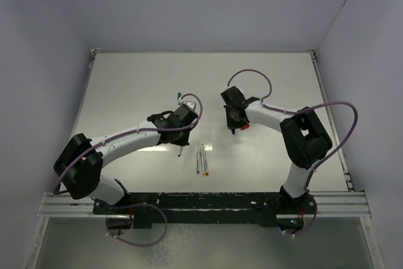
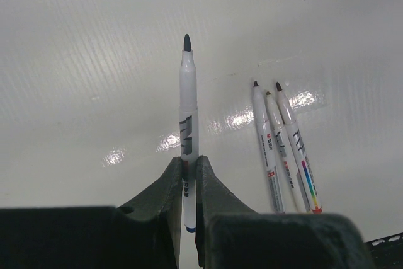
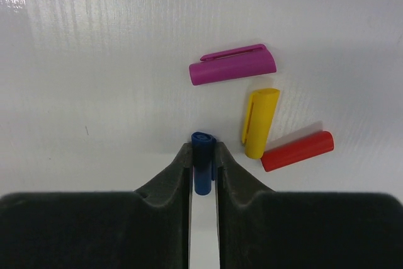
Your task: Insert the pens into the pen caps
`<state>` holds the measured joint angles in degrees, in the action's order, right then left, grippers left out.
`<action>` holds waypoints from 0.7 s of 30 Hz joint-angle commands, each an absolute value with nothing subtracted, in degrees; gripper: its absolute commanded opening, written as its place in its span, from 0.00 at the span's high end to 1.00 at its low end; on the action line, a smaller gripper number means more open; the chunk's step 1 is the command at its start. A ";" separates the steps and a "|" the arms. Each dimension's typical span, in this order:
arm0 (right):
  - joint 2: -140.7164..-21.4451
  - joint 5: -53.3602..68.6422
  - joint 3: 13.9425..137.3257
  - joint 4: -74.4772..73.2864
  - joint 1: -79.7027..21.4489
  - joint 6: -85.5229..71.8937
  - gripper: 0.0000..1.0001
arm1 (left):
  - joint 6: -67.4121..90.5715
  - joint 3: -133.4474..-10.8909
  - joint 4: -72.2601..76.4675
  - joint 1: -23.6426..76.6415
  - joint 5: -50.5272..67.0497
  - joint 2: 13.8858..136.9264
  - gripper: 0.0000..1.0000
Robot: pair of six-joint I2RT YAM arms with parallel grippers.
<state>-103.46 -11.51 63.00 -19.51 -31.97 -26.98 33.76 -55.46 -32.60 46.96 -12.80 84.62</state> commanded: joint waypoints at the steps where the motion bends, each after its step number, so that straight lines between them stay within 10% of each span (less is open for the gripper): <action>1: -109.20 -11.07 60.29 -25.91 -33.12 -27.92 0.89 | 33.21 -54.95 -32.50 47.14 -14.57 81.77 1.00; 21: -93.42 -0.93 69.65 -21.54 -33.08 -25.67 1.00 | 28.57 -55.81 -26.84 46.41 -13.60 76.85 1.00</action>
<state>-101.14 -5.98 65.10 -23.29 -32.75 -26.33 31.57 -54.43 -32.10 46.74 -13.52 80.82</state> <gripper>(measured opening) 0.038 0.122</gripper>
